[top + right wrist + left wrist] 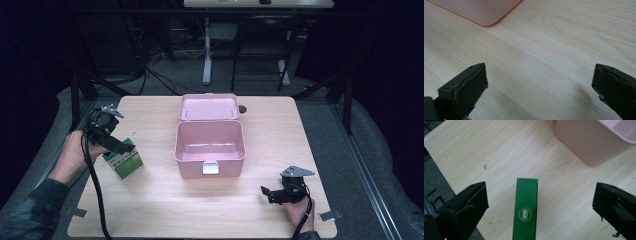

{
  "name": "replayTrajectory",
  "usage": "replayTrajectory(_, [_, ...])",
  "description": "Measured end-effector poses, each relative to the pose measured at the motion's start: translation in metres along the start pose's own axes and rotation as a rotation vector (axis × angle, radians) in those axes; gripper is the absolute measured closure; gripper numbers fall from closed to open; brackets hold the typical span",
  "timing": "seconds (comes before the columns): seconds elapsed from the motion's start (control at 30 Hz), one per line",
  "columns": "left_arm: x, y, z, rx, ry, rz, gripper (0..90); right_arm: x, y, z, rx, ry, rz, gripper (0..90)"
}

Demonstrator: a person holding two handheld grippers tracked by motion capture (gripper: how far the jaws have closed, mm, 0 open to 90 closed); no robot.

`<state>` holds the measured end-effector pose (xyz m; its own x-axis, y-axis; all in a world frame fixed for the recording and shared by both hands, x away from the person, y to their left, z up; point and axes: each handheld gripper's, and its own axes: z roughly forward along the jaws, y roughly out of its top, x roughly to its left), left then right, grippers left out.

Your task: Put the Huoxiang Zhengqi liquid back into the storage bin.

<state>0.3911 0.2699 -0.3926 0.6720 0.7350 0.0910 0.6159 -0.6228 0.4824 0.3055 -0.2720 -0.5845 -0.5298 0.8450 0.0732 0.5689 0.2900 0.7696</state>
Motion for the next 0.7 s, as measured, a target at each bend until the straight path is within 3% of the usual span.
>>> replayTrajectory(0.43, [-0.001,-0.007,0.005,0.087,0.018,0.017,0.2,0.001,-0.001,0.002,0.004,-0.002,-0.004,0.0])
replayTrajectory(0.7, [0.003,-0.009,0.02,0.187,0.018,0.013,0.3,0.0,0.0,0.002,0.008,0.001,-0.001,0.0])
